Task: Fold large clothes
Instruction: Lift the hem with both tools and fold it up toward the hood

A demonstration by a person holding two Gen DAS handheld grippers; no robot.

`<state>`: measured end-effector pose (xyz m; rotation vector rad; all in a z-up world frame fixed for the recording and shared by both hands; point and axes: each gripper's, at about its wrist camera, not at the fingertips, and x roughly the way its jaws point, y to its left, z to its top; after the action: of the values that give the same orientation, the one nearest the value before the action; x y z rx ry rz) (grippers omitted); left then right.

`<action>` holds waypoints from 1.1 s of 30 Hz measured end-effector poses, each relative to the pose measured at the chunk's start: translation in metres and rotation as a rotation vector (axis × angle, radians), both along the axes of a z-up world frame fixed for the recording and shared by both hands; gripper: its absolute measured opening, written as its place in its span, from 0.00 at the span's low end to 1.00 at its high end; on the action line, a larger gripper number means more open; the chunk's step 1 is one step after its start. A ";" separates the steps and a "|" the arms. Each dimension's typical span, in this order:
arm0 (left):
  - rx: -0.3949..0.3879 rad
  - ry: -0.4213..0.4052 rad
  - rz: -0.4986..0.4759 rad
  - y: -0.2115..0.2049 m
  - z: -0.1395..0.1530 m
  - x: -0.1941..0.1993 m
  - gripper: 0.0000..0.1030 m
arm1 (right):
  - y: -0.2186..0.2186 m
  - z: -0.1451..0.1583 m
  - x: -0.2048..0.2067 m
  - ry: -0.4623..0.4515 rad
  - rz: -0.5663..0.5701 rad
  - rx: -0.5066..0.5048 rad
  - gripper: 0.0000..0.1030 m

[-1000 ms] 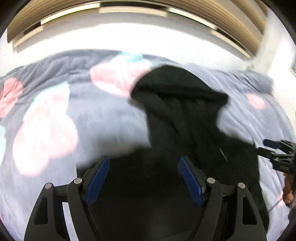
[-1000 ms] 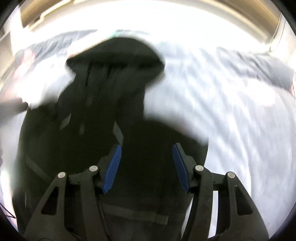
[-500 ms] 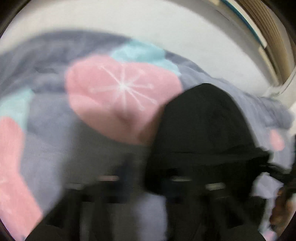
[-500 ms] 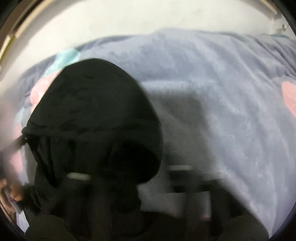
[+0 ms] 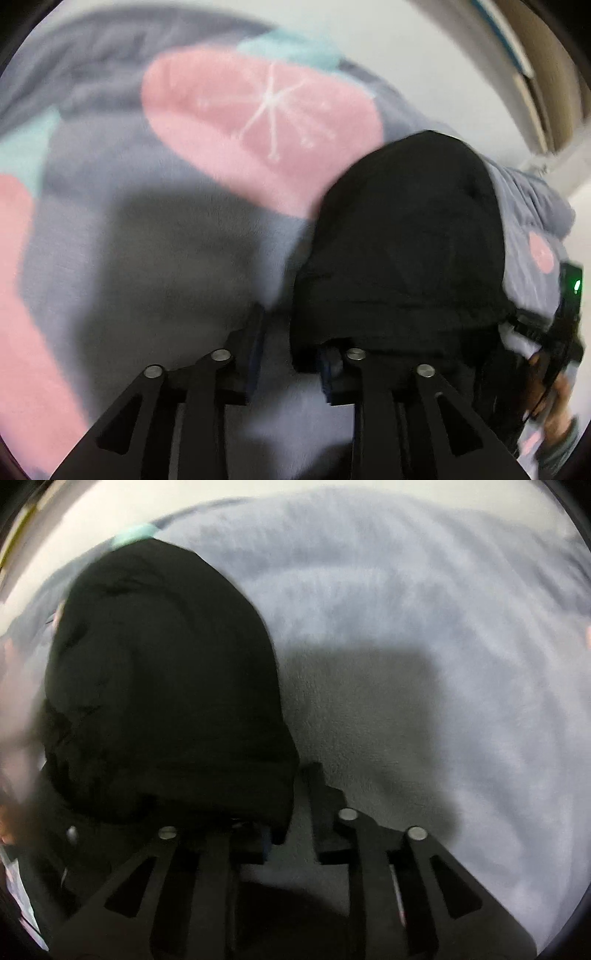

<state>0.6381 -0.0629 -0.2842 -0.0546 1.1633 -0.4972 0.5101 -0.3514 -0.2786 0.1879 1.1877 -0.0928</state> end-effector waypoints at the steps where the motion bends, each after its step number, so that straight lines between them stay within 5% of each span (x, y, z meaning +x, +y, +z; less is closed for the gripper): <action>1: 0.032 -0.042 -0.025 0.002 0.012 -0.011 0.40 | 0.001 0.011 -0.008 -0.020 0.013 -0.022 0.24; 4: 0.065 -0.154 -0.083 0.012 0.045 -0.042 0.48 | -0.002 0.045 -0.037 -0.087 0.048 -0.030 0.43; 7: 0.026 -0.232 -0.072 0.020 0.075 -0.051 0.52 | -0.004 0.079 -0.054 -0.164 0.047 -0.009 0.45; 10: -0.104 -0.277 -0.049 0.007 0.101 -0.038 0.60 | 0.004 0.102 -0.042 -0.226 0.032 0.017 0.45; 13: -0.095 -0.220 -0.112 -0.035 0.089 -0.014 0.63 | 0.026 0.095 -0.013 -0.198 0.059 -0.015 0.45; 18: 0.006 -0.040 -0.151 -0.061 0.006 0.005 0.62 | 0.038 0.021 0.008 -0.032 0.087 -0.047 0.44; 21: -0.021 -0.061 -0.131 -0.057 -0.013 0.001 0.62 | 0.034 -0.006 0.000 -0.018 0.074 -0.040 0.49; 27: 0.010 -0.093 -0.144 -0.058 0.006 0.000 0.63 | 0.026 0.011 -0.010 -0.007 0.066 -0.024 0.51; 33: -0.070 -0.224 -0.136 -0.031 0.074 -0.005 0.69 | -0.016 0.066 -0.041 -0.125 0.011 0.093 0.52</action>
<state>0.6333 -0.0941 -0.2101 0.0203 0.9338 -0.6475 0.4693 -0.3676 -0.2121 0.2650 1.0695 -0.0162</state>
